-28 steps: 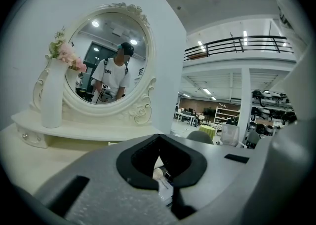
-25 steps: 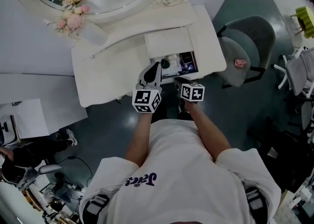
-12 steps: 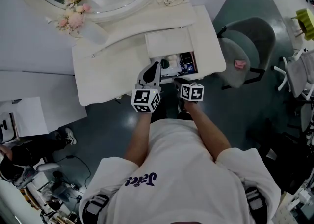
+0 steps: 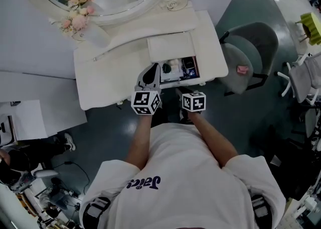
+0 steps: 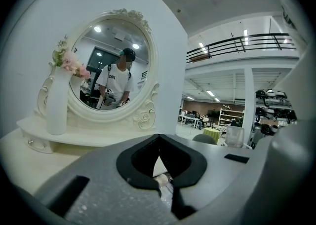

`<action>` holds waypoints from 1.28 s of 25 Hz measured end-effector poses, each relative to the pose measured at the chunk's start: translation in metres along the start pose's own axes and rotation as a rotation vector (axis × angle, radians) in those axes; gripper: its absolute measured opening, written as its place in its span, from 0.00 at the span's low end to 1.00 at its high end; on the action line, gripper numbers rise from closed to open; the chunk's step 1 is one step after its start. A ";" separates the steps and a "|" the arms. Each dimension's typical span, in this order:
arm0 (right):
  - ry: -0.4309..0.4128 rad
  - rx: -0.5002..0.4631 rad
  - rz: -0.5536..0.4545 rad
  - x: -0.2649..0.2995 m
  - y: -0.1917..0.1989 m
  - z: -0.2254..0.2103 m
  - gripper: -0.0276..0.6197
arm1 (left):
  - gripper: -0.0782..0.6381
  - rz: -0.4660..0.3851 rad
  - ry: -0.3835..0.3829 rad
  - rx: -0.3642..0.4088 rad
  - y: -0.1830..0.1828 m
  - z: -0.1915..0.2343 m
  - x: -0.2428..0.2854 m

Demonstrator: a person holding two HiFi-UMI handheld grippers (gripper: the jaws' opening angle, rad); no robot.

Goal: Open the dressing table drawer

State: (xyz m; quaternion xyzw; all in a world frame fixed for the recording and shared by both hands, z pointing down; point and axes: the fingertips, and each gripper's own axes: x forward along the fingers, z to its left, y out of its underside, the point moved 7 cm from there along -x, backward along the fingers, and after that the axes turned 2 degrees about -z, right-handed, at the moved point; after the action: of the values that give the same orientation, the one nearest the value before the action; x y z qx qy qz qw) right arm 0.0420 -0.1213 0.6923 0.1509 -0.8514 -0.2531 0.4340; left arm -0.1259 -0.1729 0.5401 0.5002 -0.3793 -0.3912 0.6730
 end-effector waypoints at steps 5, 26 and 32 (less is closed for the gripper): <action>-0.051 -0.096 -0.125 -0.016 -0.044 0.030 0.16 | 0.13 -0.028 -0.021 0.011 -0.015 0.004 -0.001; 0.005 -0.502 -0.693 -0.135 -0.211 0.116 0.07 | 0.13 -0.139 -0.031 0.113 -0.098 -0.010 -0.014; 0.019 -0.517 -0.746 -0.152 -0.223 0.126 0.06 | 0.13 -0.229 -0.042 0.136 -0.123 -0.016 -0.025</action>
State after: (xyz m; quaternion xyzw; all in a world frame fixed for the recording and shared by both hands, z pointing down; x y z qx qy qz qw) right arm 0.0358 -0.1952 0.4036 0.3365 -0.6436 -0.5951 0.3441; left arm -0.1393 -0.1680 0.4145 0.5762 -0.3594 -0.4493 0.5805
